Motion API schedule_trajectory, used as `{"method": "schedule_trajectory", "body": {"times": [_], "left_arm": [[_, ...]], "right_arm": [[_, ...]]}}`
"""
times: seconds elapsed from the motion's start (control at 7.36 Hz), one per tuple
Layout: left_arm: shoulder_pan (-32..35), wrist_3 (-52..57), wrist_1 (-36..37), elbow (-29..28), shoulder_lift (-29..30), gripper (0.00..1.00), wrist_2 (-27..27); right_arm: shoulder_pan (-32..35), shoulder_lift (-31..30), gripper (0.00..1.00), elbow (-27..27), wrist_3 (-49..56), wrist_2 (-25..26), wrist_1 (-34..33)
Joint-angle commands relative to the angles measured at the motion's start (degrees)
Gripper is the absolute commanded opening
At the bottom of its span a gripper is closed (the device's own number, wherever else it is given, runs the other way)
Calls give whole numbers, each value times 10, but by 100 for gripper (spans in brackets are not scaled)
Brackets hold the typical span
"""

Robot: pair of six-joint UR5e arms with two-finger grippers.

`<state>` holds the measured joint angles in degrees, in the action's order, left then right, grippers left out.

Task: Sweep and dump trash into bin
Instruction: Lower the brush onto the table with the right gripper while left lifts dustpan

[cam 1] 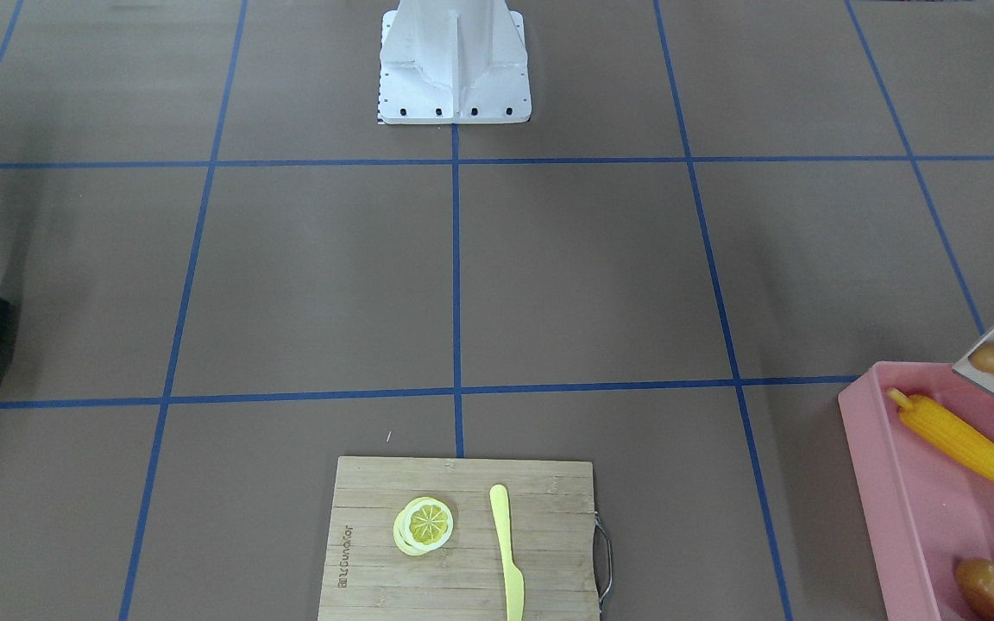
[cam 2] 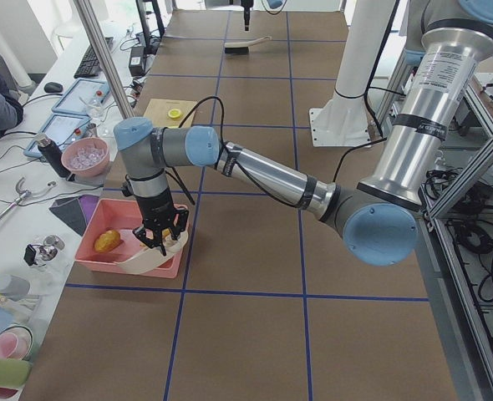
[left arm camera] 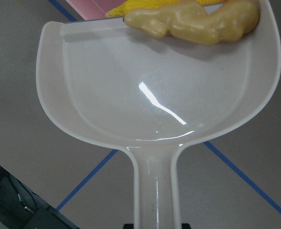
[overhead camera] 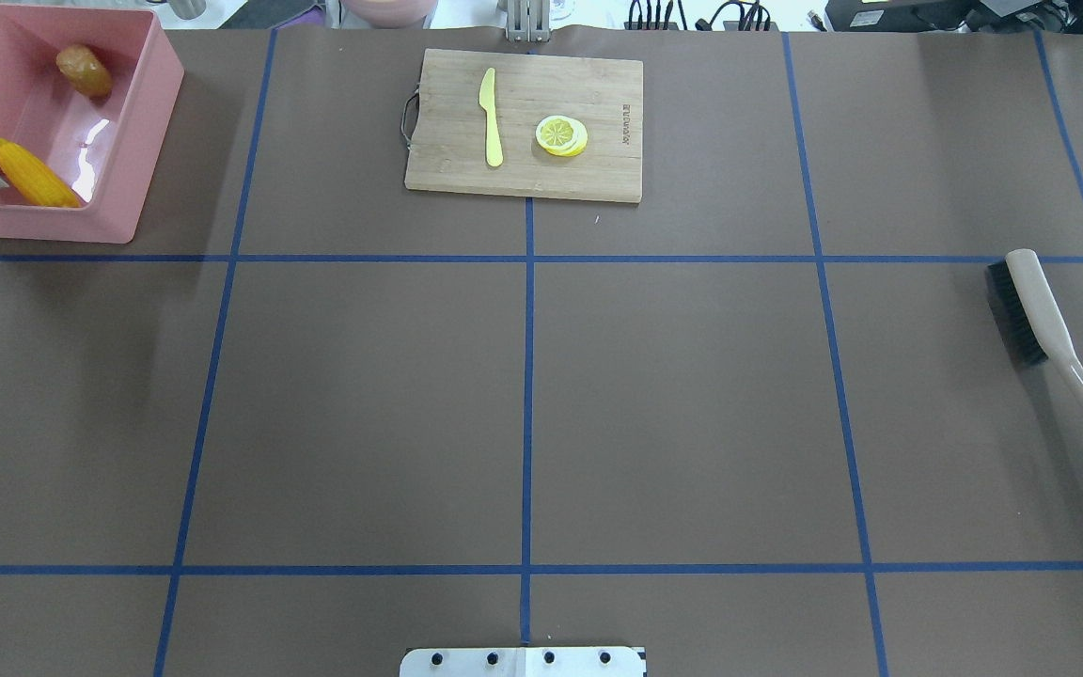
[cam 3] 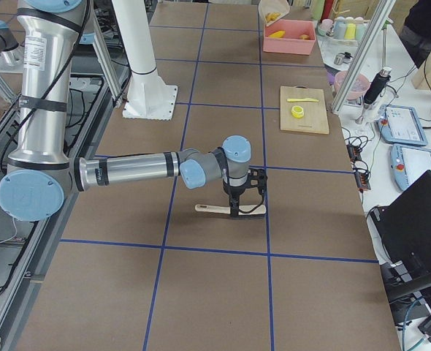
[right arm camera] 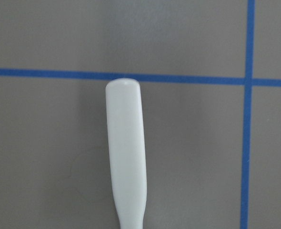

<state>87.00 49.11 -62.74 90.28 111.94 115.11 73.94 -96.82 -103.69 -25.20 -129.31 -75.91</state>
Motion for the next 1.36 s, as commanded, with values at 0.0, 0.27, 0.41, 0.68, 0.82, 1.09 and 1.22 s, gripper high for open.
{"method": "schedule_trajectory", "body": {"times": [0.0, 0.27, 0.41, 0.68, 0.82, 1.09, 1.22], "left_arm": [[2, 48, 35, -78, 72, 0, -8], [0, 69, 78, -100, 101, 0, -50], [-3, 70, 98, -121, 127, 0, -68], [-8, 68, 126, -132, 163, 0, -82], [10, 70, 108, -122, 163, 0, -68], [28, 68, -11, -79, 148, 0, 71], [26, 70, -40, -52, 129, 0, 120]], "right_arm": [[71, 12, 100, 20, -5, 4, -1], [71, 15, 100, 25, -6, 5, -5], [70, 17, 100, 33, -6, 5, -5], [71, 4, 100, 40, 1, 5, -4], [70, 12, 100, 59, 3, 37, 2], [70, 14, 100, 66, 87, 39, -7], [75, 4, 100, 68, 95, 28, -6]]}}
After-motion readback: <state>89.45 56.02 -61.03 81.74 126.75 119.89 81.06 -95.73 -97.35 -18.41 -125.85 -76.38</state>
